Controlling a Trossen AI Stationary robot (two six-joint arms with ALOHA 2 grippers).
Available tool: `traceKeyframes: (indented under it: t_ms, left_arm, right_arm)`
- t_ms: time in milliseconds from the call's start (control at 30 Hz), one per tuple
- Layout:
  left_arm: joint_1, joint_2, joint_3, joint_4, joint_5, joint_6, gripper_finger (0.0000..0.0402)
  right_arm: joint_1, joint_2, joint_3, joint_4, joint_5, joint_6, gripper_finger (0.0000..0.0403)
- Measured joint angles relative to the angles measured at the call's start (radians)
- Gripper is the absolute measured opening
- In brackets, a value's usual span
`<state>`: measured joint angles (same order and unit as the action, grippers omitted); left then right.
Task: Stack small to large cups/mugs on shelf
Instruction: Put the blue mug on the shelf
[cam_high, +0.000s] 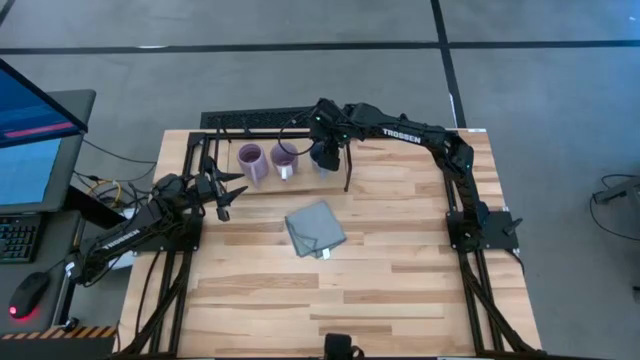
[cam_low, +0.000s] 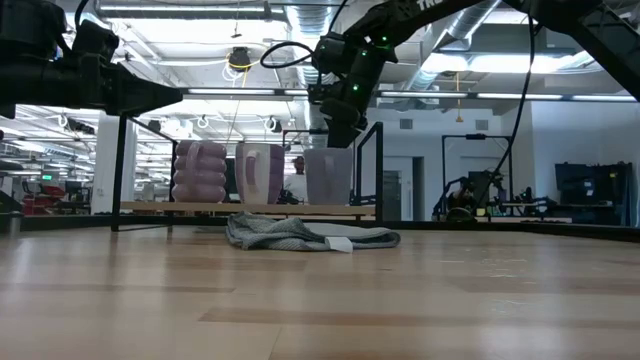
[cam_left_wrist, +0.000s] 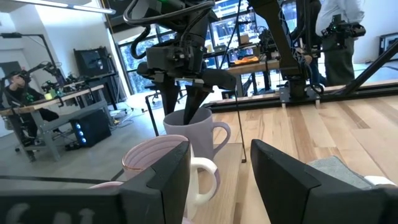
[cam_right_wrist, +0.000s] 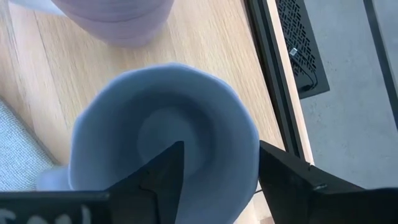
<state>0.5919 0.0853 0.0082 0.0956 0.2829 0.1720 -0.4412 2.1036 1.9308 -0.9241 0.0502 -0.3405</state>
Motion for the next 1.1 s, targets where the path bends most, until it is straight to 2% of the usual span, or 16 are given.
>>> traceKeyframes:
  t_ms: [700,900,1100]
  left_arm:
    - [0.000,0.000,0.000,0.001,0.001,-0.008,0.0162]
    - [0.000,0.000,0.000,0.001,0.001,-0.008,0.0162]
    - [0.000,0.000,0.000,0.001,0.001,-0.009,0.0162]
  right_arm:
    - [-0.026,0.000,0.000,0.047,0.005,0.027,0.0231]
    - [-0.026,0.000,0.000,0.074,0.133,0.027,0.0231]
    - [-0.025,0.000,0.000,0.088,0.131,0.019,0.0231]
